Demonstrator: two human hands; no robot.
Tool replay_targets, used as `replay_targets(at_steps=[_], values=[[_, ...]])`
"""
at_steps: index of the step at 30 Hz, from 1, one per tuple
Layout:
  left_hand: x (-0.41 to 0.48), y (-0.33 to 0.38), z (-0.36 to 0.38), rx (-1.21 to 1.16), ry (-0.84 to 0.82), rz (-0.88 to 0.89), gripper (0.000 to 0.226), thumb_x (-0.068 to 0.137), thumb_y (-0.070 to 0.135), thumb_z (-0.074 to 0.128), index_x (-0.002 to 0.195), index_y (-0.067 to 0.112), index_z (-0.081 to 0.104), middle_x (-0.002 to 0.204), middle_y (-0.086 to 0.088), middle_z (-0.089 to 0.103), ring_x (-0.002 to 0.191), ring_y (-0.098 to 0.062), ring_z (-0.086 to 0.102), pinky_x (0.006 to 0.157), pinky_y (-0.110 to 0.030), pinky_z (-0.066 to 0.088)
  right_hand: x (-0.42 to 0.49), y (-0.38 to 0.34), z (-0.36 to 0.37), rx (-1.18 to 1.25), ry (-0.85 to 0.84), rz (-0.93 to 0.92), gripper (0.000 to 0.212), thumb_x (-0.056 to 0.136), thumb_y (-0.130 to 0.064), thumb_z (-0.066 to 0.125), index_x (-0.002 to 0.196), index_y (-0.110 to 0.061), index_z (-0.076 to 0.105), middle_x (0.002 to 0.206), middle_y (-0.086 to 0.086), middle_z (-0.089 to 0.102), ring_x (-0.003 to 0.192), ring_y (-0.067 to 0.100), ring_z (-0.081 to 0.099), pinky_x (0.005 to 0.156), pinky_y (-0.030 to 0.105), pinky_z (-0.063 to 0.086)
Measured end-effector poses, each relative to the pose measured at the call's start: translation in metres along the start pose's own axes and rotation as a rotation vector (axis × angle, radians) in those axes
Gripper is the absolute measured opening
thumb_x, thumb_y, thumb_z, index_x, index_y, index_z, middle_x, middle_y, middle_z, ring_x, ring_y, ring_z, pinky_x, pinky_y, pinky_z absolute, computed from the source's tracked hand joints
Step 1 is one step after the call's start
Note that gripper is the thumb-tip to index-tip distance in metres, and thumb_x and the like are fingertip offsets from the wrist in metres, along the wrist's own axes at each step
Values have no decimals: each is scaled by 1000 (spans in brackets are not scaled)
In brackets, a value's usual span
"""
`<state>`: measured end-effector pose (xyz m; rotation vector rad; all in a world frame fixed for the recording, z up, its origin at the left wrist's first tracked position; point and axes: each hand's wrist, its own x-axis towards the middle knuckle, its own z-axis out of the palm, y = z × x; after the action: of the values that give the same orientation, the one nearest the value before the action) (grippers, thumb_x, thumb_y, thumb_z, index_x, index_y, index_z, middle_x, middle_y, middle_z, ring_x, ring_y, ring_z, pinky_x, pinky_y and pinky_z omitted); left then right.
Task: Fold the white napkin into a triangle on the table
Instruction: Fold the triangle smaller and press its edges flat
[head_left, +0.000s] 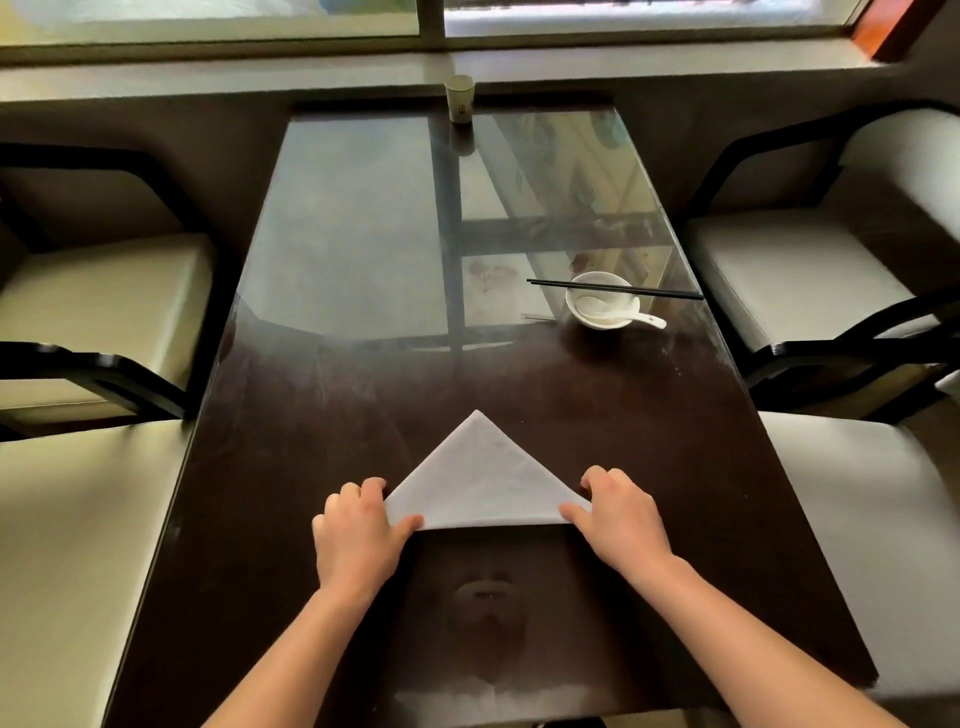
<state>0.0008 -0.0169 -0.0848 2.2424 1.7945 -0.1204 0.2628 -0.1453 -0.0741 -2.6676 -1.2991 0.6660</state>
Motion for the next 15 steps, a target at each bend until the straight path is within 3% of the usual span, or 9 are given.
replay_targets(at_steps=[3, 6, 10, 15], values=[[5, 4, -4, -66, -45, -66, 61, 75, 60, 75, 119, 21, 60, 107, -1, 65, 102, -24, 59, 83, -37, 45, 4, -2, -3, 5, -52, 44, 42, 85, -48, 72, 105, -16, 55, 104, 6, 62, 97, 31, 63, 80, 39, 51], [10, 4, -8, -113, -107, -105, 48, 74, 56, 77, 104, 22, 62, 102, 0, 60, 100, -24, 57, 82, -37, 45, 7, -3, -5, -1, -97, 66, 41, 85, -49, 73, 98, -16, 54, 101, 4, 63, 94, 29, 63, 75, 38, 50], [11, -3, -12, -314, -139, -155, 23, 78, 35, 76, 79, 20, 59, 87, 1, 60, 84, -20, 58, 68, -37, 49, 9, -4, -9, -37, -128, 75, 37, 85, -53, 70, 95, -19, 60, 98, -1, 62, 87, 21, 62, 70, 35, 51], [9, -16, -14, -576, -219, -215, 12, 82, 21, 76, 92, 22, 68, 82, 0, 71, 72, -19, 69, 73, -41, 59, 6, -4, -11, 27, -78, 59, 29, 82, -46, 74, 78, -25, 54, 83, -7, 59, 76, 15, 58, 65, 33, 49]])
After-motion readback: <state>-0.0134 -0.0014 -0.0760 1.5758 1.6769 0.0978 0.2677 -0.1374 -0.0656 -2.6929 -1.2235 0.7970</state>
